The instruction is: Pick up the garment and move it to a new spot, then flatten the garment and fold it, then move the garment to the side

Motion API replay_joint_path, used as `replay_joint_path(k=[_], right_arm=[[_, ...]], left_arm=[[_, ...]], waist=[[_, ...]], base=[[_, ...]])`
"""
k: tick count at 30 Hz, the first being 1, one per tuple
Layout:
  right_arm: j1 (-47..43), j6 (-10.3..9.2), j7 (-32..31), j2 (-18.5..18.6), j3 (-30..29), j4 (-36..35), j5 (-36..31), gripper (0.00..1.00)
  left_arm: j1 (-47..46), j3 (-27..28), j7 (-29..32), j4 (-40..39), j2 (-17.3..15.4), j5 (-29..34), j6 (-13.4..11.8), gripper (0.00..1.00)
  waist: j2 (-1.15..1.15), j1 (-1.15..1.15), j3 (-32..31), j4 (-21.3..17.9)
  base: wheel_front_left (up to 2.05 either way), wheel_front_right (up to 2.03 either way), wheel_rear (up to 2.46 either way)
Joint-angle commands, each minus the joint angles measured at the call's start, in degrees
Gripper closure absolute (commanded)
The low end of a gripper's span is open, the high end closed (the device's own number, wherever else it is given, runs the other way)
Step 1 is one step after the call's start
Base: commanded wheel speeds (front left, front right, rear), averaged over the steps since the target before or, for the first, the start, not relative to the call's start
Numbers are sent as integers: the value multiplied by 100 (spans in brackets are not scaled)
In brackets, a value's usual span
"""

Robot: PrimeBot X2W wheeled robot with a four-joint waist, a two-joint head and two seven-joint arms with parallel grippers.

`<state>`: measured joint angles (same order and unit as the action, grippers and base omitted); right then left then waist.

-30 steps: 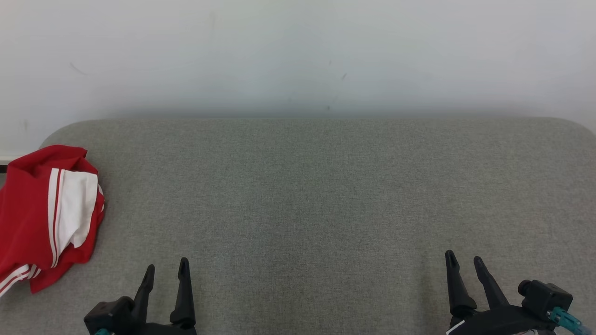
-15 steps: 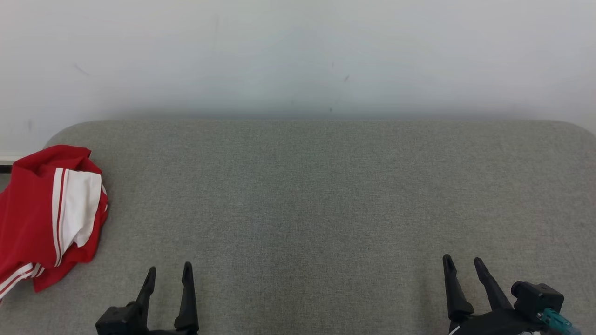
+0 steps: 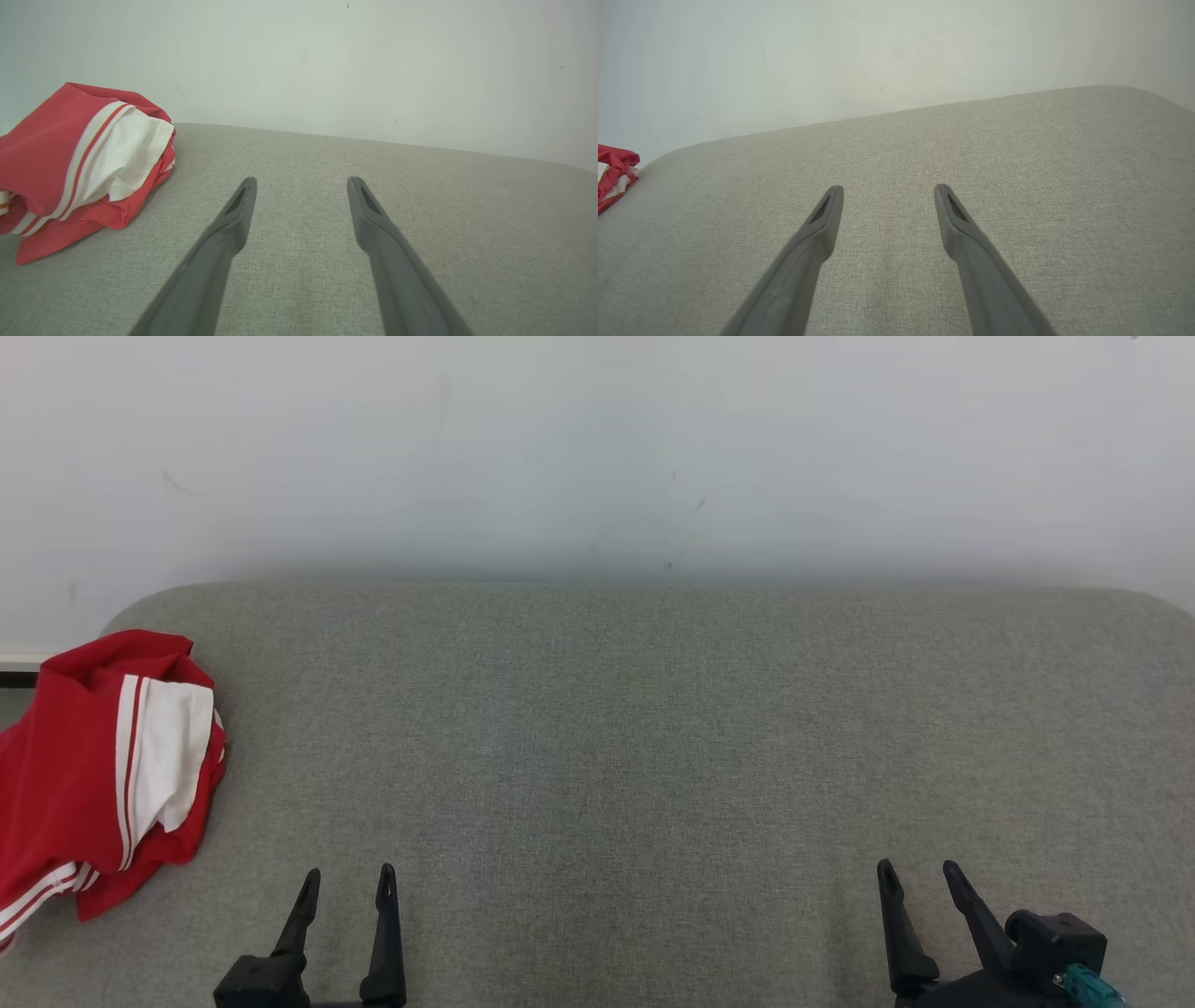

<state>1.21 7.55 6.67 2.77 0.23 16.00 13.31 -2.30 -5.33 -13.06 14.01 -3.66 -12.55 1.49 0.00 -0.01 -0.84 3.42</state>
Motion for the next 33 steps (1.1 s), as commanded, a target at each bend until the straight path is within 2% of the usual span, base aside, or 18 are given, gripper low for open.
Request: replay_joint_path(k=[1,18,33], right_arm=[[-21,-10,52,17,10,-9,-123,0],[-91,-12,180,18,79,4,-766,0],[-136,-12,208,18,13,-9,-703,0]], left_arm=[[57,7,-44,-6,13,147,-5,0],[111,17,-222,47,52,829,9,0],[88,115,-219,73,72,721,15,0]], waist=[[0,1,-3,3],[0,1,-3,60],[0,1,-14,121]], base=[[0,0,0],[0,0,0],[0,0,0]])
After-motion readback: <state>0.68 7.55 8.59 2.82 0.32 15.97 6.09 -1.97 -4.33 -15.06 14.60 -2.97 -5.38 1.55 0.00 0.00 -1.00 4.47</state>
